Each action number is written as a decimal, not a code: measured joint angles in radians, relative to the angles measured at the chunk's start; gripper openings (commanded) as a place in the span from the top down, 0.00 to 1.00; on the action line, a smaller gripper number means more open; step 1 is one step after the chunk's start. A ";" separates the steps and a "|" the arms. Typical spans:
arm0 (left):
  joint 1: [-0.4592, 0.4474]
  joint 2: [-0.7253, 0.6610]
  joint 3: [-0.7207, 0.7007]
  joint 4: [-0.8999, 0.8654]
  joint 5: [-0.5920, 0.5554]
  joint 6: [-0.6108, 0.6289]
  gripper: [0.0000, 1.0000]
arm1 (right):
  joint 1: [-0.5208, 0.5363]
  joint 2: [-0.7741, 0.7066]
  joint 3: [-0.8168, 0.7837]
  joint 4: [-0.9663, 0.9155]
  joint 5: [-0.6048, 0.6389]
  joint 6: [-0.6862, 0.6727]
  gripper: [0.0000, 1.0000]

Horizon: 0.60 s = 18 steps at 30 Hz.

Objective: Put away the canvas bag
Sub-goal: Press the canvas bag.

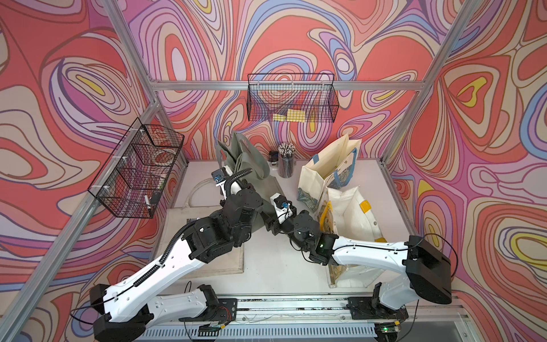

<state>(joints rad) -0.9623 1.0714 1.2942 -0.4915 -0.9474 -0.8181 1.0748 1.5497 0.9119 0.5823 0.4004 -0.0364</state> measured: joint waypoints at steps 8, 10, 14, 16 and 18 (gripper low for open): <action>0.000 0.000 -0.006 0.028 -0.016 -0.017 1.00 | 0.000 0.064 0.000 0.143 -0.011 0.021 0.31; 0.000 0.000 -0.011 0.040 -0.024 -0.016 1.00 | -0.001 0.063 -0.005 0.172 -0.053 0.031 0.25; 0.000 0.000 -0.024 0.063 -0.031 -0.006 1.00 | -0.001 0.043 -0.033 0.208 -0.127 0.038 0.19; 0.000 0.000 -0.034 0.070 -0.035 -0.006 1.00 | -0.001 0.034 -0.039 0.219 -0.155 0.037 0.14; 0.000 0.000 -0.043 0.073 -0.040 -0.010 1.00 | 0.000 0.032 -0.039 0.235 -0.171 0.034 0.10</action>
<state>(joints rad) -0.9623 1.0714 1.2507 -0.4187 -0.9874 -0.8280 1.0744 1.5818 0.8730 0.8173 0.2295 -0.0029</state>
